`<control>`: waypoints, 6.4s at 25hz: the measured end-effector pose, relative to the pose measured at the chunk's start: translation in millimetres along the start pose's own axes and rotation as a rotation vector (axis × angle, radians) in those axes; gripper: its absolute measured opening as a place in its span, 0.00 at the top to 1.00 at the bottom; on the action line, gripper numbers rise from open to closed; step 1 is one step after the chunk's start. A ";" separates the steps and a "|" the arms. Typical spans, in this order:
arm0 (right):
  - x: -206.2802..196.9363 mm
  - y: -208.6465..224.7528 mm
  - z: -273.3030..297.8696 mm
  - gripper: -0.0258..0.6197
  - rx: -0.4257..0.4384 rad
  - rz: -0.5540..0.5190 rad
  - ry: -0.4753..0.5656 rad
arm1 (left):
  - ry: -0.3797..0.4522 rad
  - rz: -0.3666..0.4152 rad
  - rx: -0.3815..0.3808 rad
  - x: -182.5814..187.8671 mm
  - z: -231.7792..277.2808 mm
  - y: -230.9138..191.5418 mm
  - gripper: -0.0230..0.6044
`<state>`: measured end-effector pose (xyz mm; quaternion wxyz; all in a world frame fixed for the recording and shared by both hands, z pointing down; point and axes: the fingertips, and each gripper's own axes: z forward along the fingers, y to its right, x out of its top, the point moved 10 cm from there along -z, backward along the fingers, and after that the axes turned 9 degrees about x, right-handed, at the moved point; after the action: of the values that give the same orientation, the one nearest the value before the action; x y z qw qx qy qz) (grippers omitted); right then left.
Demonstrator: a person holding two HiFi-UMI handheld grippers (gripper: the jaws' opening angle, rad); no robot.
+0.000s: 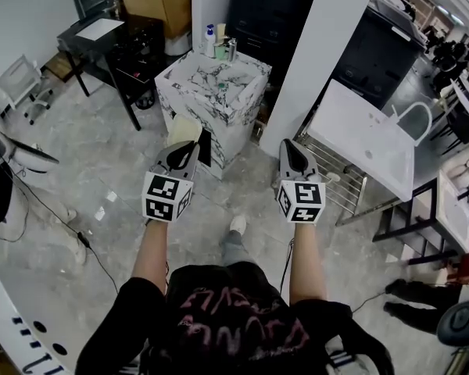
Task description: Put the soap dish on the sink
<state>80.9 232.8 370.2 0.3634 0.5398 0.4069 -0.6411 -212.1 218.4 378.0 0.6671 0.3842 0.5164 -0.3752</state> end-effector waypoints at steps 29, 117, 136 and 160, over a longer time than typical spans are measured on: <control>-47.3 165.5 249.6 0.94 0.065 0.061 -0.054 | -0.127 0.001 0.036 -1.1 276.7 -55.8 0.93; -71.4 315.0 526.3 0.94 -0.217 0.136 -0.111 | -0.427 0.060 -0.456 -53.9 735.2 -113.4 0.93; -121.8 341.4 525.1 0.94 -0.250 0.186 -0.201 | -0.648 0.215 -0.551 -113.8 798.8 -87.8 0.93; -120.6 348.7 514.3 0.94 -0.240 0.196 -0.197 | -0.574 0.294 -0.517 -88.5 801.4 -78.3 0.82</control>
<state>211.1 -375.3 488.4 0.5239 0.4643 0.3884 -0.5993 22.3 -526.9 592.1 0.9050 0.1534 0.3262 -0.2259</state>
